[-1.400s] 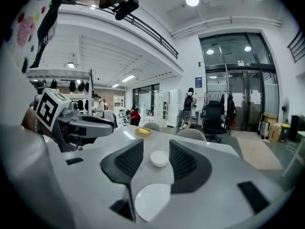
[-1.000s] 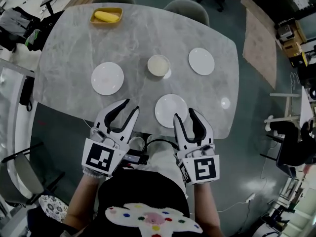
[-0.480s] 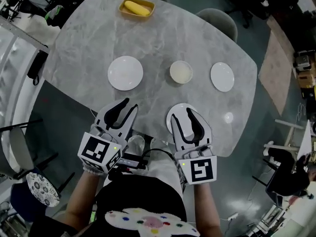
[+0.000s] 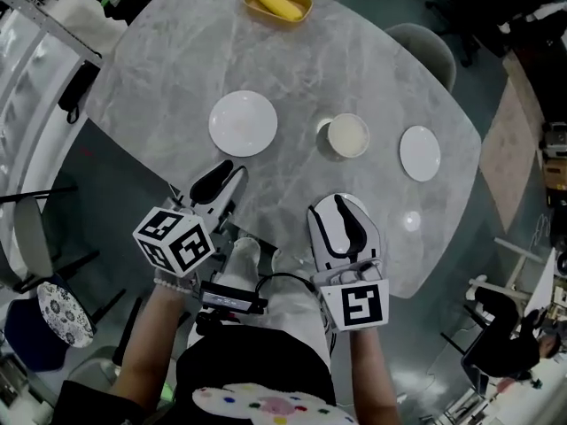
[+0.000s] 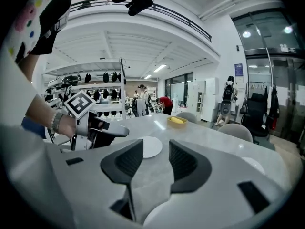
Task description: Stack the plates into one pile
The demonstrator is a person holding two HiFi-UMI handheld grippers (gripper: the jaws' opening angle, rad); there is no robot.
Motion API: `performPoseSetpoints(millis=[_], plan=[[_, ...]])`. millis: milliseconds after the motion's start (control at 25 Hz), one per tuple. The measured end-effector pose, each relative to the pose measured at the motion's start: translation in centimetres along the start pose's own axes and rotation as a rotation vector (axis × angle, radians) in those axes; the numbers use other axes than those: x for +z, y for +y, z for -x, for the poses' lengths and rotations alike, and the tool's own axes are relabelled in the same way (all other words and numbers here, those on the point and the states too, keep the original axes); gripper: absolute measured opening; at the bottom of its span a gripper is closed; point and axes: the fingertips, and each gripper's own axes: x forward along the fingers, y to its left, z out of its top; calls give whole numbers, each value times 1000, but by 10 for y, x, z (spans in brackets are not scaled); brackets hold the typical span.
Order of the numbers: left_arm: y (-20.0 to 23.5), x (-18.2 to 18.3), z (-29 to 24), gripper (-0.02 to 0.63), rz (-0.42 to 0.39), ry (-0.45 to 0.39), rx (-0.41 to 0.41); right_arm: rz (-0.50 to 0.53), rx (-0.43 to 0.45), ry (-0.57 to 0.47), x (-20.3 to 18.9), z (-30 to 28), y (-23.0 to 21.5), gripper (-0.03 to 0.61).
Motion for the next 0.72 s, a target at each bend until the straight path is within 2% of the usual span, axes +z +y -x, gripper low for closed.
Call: performPoseSetpoints(millis=[120,240,600,720], plan=[[20,-8,-4,133,16,16,65,8,22,12,-6,-8,2,153],[37,-17,-8,144,70,29,106,10,38,16,-9,-15,4,153],[73,-31,-21,184,271,14,171,13,76,25,-14,-29,9,153],[79,-35,-25,203,389,-11,161,11,79,33,-16,-30,10,153]])
